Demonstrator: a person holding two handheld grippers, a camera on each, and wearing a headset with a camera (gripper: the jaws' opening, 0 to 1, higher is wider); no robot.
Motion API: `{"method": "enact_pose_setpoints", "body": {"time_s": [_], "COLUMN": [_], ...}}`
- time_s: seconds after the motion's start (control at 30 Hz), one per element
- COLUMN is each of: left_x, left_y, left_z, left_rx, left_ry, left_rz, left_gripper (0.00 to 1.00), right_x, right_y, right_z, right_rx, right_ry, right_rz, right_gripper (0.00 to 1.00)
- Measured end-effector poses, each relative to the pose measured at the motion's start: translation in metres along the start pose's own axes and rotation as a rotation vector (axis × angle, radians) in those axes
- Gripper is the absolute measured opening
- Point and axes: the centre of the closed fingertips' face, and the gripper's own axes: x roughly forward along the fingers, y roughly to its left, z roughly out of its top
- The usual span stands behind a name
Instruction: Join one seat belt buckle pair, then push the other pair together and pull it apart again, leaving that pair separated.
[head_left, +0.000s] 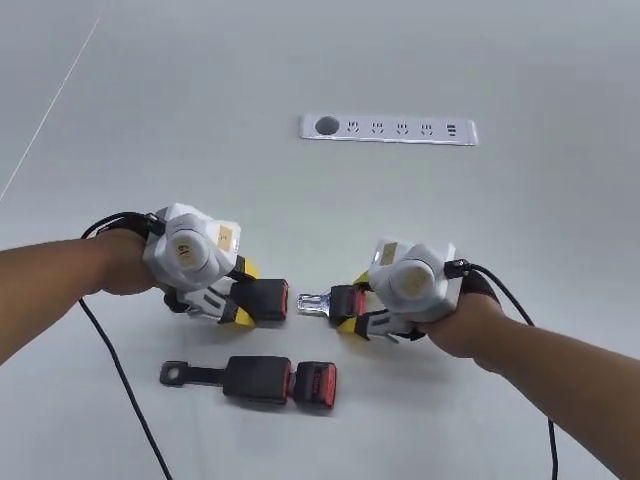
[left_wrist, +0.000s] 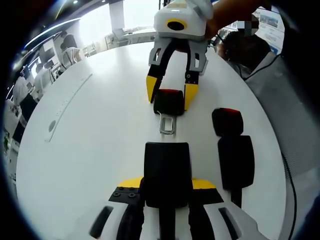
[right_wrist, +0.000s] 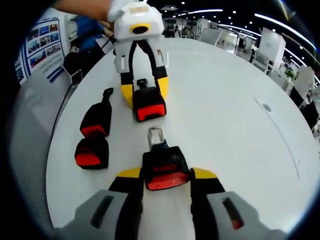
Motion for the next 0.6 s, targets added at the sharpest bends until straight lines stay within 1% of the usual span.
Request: {"method": "enact_pose_setpoints", "body": {"time_s": [0.13, 0.17, 0.23, 0.37, 0.47, 0.6], "left_x": [-0.001, -0.001, -0.001, -0.002, -0.002, -0.002], "left_y": [-0.001, -0.001, -0.002, -0.002, -0.002, -0.001], "left_z": [0.002, 0.002, 0.003, 0.003, 0.004, 0.003], "left_rx": [-0.001, -0.001, -0.001, 0.001, 0.004, 0.006], "left_ry": [-0.002, -0.001, -0.001, 0.000, 0.003, 0.008], "left_rz": [0.000, 0.000, 0.000, -0.002, -0.003, -0.005], "left_gripper": [0.34, 0.34, 0.34, 0.34, 0.34, 0.34], "right_x": [-0.009, -0.010, -0.013, -0.021, -0.024, -0.034], "right_y": [0.001, 0.000, 0.000, 0.003, 0.003, 0.002], "right_z": [-0.011, -0.012, -0.017, -0.023, -0.029, -0.041], "right_rx": [0.009, -0.001, 0.011, 0.004, 0.001, 0.031], "right_ry": [0.010, 0.001, 0.005, 0.005, 0.005, 0.022], "right_rz": [0.000, -0.002, -0.004, 0.000, -0.008, -0.017], "right_gripper": [0.37, 0.37, 0.37, 0.37, 0.37, 0.37]}}
